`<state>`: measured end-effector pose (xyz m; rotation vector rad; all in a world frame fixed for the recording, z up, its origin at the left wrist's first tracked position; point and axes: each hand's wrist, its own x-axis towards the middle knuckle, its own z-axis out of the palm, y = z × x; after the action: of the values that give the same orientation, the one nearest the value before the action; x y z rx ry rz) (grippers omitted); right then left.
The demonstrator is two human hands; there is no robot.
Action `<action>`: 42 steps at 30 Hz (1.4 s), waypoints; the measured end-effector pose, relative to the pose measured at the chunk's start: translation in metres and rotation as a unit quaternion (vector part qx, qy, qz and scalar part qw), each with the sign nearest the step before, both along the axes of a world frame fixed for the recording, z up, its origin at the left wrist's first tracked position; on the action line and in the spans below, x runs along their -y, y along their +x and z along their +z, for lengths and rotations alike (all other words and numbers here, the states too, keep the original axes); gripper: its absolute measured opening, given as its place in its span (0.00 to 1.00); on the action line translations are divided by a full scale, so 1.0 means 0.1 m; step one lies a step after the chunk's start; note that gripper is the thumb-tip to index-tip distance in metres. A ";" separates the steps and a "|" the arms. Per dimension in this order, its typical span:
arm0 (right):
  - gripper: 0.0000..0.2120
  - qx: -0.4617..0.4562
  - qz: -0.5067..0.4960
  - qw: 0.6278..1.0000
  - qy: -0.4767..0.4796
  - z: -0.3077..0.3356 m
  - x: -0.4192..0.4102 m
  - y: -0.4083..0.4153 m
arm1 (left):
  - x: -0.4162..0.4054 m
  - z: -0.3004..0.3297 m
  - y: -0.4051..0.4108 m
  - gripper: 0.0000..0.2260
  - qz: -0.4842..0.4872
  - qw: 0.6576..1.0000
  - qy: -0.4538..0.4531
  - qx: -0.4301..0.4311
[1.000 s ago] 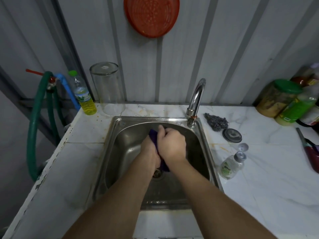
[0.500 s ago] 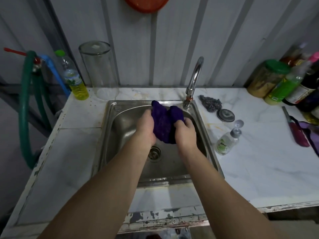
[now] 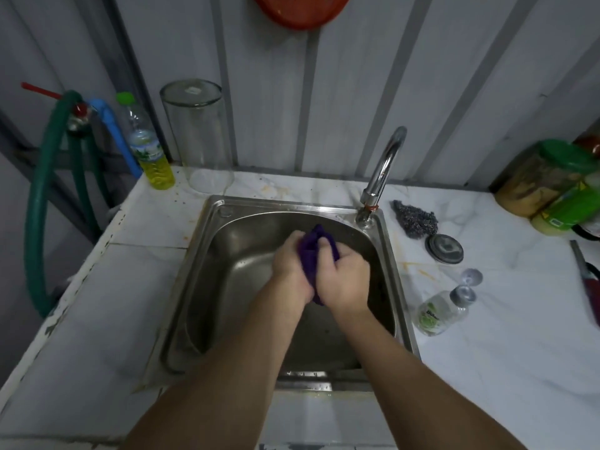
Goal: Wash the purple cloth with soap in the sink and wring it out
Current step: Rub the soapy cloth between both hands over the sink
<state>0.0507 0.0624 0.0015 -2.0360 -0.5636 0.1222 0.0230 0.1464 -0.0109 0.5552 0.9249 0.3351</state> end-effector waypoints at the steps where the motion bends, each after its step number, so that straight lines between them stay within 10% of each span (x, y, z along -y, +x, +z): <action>1: 0.21 0.026 0.044 0.998 0.025 -0.02 0.02 -0.13 | -0.03 -0.06 -0.04 0.17 0.012 1.000 0.007 0.008; 4: 0.22 0.083 0.088 0.992 0.032 -0.04 -0.03 -0.19 | 0.06 -0.17 -0.06 0.27 0.058 0.996 0.018 0.066; 9: 0.20 -0.075 -0.037 0.994 -0.067 0.03 -0.06 0.34 | 0.12 0.04 0.10 0.14 -0.030 1.000 -0.007 -0.007; 16: 0.26 0.102 0.097 0.990 0.009 -0.06 0.10 -0.23 | 0.25 -0.15 -0.14 0.14 0.072 0.990 0.040 0.118; 24: 0.24 -0.068 -0.012 0.993 -0.095 0.04 0.09 0.27 | 0.14 0.12 0.07 0.10 -0.008 0.994 0.049 -0.098; 29: 0.24 0.145 0.114 0.983 0.001 0.06 0.12 -0.23 | 0.19 -0.09 -0.10 0.11 0.067 0.988 0.037 0.132; 37: 0.21 -0.094 -0.015 0.993 -0.075 0.07 0.07 0.25 | 0.08 0.08 0.08 0.09 -0.021 0.995 0.046 -0.091; 42: 0.24 0.118 0.108 0.987 0.010 0.04 0.05 -0.27 | 0.07 -0.08 -0.14 0.13 0.042 0.989 0.053 0.130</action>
<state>0.0239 0.0574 0.0058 -1.9784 -0.9315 0.0032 0.0091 0.1392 -0.0186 0.5562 0.6820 0.5220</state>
